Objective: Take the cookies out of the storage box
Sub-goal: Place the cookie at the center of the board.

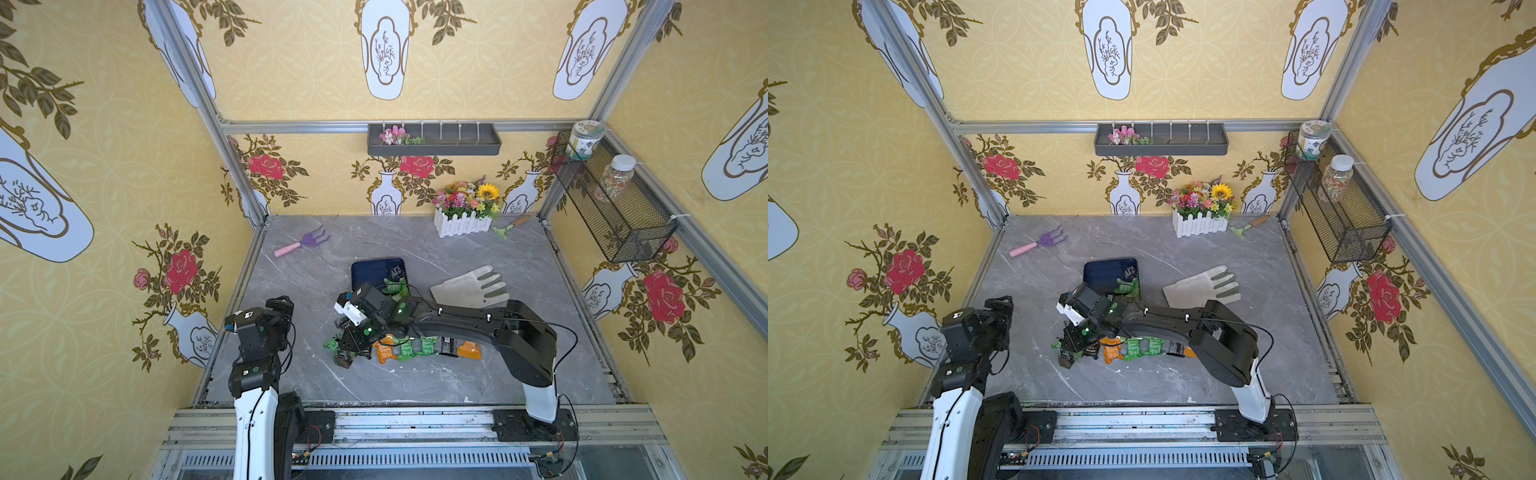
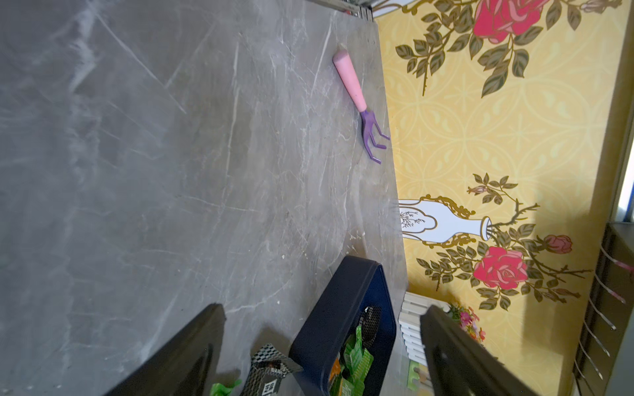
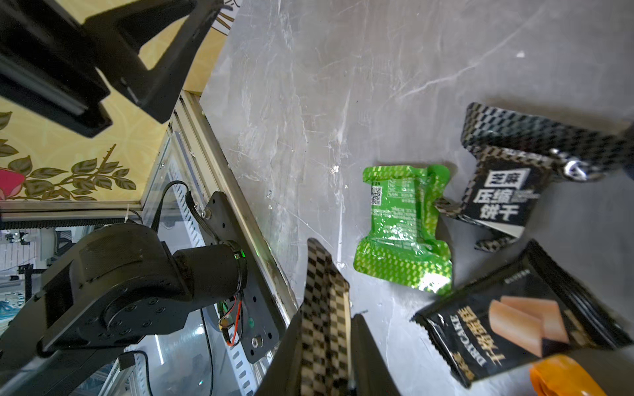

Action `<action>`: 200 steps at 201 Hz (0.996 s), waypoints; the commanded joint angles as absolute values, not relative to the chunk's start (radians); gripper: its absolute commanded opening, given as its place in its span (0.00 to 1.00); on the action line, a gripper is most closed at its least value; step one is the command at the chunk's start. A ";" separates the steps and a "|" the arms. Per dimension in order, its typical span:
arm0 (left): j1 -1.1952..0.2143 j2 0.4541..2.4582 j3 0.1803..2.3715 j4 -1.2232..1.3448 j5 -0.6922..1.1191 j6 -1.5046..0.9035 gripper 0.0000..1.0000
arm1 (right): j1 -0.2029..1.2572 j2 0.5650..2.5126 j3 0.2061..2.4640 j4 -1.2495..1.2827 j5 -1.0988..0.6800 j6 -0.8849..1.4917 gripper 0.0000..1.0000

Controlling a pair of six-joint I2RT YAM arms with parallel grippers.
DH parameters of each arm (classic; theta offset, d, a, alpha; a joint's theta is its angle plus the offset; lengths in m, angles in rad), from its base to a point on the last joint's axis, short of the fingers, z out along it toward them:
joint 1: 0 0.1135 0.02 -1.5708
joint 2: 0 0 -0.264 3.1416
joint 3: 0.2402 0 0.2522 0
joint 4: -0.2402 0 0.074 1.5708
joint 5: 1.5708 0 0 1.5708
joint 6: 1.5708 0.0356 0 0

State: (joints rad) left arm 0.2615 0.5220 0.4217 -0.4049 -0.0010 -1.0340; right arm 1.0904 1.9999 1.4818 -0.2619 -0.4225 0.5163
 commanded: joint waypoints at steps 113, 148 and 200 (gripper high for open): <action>0.262 0.462 0.418 -0.514 -0.015 -1.042 0.92 | 1.129 2.299 1.715 -0.273 -0.463 0.453 0.19; 0.262 0.441 0.410 -0.515 0.020 -1.052 0.91 | 1.113 2.326 1.762 -0.335 -0.405 0.399 0.38; 0.262 0.425 0.394 -0.456 0.083 -1.074 0.91 | 1.112 2.207 1.662 -0.268 -0.365 0.338 0.58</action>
